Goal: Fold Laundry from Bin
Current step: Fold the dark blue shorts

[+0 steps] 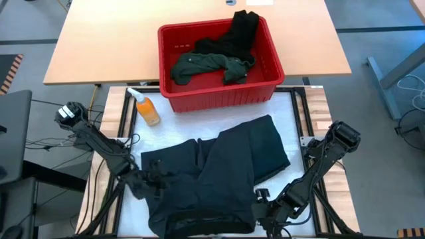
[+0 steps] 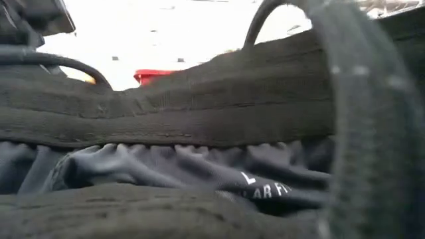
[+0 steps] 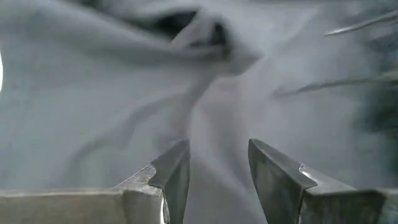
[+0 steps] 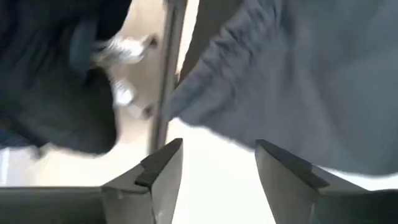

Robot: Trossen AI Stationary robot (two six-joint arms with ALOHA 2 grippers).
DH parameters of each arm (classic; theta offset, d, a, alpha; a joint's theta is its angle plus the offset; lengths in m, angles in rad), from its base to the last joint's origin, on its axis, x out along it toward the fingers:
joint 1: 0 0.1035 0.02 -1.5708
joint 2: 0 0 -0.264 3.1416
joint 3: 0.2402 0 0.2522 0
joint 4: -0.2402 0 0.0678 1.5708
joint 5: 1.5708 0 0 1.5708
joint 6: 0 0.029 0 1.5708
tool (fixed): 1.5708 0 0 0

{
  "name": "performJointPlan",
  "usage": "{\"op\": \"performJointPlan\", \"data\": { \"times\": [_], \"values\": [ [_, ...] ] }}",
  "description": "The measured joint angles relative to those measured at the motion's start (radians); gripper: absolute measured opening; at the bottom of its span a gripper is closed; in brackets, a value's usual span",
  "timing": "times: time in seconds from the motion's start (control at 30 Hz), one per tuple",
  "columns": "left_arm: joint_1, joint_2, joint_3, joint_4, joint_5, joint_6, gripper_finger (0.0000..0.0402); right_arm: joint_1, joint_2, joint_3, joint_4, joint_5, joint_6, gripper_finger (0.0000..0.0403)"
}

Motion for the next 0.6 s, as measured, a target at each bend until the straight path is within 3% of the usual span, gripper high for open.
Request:
{"op": "performJointPlan", "data": {
  "times": [0.13,0.23,0.33,0.5,0.6],
  "values": [
    [0.068,0.093,-0.004,0.003,0.094,0.0,0.0151,0.0,-0.001,0.027,-0.137,-0.111,0.103,0.0235],
    [0.109,0.16,-0.004,0.01,0.167,0.011,0.0151,-0.002,-0.001,0.038,-0.212,-0.108,0.116,0.0228],
    [0.147,0.213,0.0,0.021,0.199,0.039,0.0151,-0.014,-0.001,0.04,-0.215,-0.011,0.031,0.0218],
    [0.223,0.248,0.002,0.022,0.214,0.098,0.0151,-0.076,-0.021,0.041,-0.203,0.293,-0.154,0.0199],
    [0.284,0.23,0.007,-0.088,0.21,0.088,0.0151,-0.147,-0.06,0.041,-0.158,0.359,-0.291,0.0188]
  ]
}}
